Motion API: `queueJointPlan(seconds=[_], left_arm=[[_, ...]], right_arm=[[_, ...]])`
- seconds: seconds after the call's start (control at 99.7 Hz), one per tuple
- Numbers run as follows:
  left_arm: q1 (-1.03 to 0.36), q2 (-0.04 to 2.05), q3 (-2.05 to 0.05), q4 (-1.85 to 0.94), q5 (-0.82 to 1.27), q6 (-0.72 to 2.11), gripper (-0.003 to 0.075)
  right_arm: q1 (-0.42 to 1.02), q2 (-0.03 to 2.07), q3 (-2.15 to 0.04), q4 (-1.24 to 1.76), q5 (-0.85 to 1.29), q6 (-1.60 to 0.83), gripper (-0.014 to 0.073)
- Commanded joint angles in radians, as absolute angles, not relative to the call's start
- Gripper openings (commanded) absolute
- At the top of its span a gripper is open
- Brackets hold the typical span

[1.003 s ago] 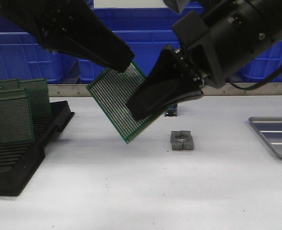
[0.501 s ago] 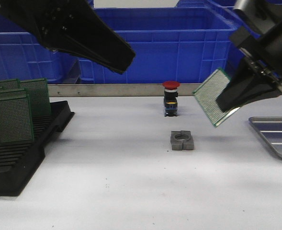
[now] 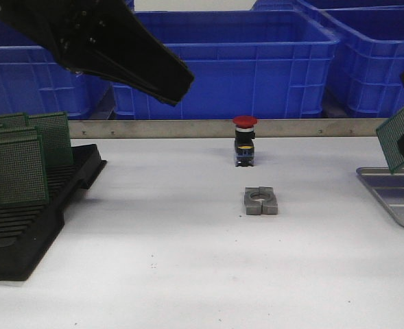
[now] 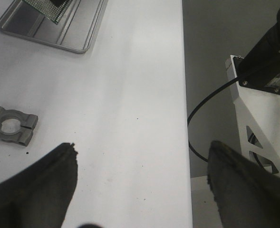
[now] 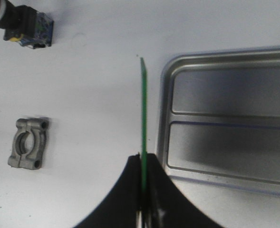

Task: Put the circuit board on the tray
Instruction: 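Carry the board with the right gripper and lower it onto the silver tray, then move the left gripper back to the rack and grasp another green board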

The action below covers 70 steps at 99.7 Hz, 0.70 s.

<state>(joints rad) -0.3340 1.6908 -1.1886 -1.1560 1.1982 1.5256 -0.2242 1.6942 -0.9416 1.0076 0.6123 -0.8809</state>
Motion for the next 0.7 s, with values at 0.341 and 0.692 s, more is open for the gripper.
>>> queueJointPlan(seconds=[0.341, 0.692], left_arm=[[-0.343, 1.644, -1.217, -1.229, 1.277, 1.520, 0.0533], [-0.236, 1.644, -1.336, -1.088, 1.269, 1.520, 0.0533]], right_arm=[[-0.274, 1.722, -0.961, 0.936, 0.617, -0.886, 0.0433], [-0.274, 1.721, -0.961, 0.818, 0.561, -0.886, 0.0630]])
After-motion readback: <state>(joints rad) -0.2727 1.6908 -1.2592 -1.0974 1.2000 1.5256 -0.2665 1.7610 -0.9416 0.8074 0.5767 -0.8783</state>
